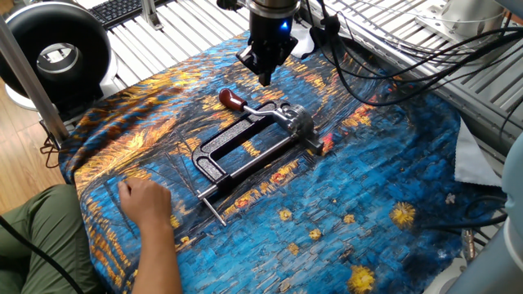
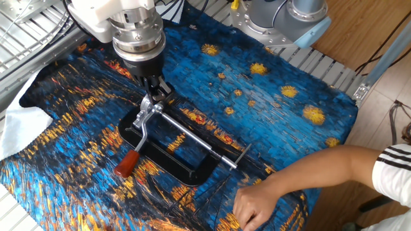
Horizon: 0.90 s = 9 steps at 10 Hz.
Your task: Pull up the lever
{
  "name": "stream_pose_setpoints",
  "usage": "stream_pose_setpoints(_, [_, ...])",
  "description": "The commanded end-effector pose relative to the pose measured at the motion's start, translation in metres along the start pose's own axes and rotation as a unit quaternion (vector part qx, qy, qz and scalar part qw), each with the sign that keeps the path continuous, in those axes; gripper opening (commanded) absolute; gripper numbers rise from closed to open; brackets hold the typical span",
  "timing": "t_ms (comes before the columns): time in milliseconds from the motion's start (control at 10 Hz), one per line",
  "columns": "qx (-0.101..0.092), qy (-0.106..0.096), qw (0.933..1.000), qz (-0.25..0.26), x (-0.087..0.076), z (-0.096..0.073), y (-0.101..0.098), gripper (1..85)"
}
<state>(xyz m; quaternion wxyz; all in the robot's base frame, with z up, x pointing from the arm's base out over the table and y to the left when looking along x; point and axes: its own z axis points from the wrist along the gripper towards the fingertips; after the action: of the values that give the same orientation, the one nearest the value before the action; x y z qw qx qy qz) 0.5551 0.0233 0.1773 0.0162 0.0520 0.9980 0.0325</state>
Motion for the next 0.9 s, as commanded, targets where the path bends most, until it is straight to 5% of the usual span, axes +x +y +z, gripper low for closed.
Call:
stream_pose_setpoints(0, [-0.007, 0.000, 1.0000, 0.004, -0.0008, -0.0009, 0.0038, 1.0])
stream_pose_setpoints(400, [-0.014, -0.003, 0.9999, 0.001, 0.0016, -0.0016, 0.0036, 1.0])
stream_pose_setpoints(800, [0.001, -0.011, 0.9997, -0.019, -0.0027, -0.0016, -0.0044, 1.0])
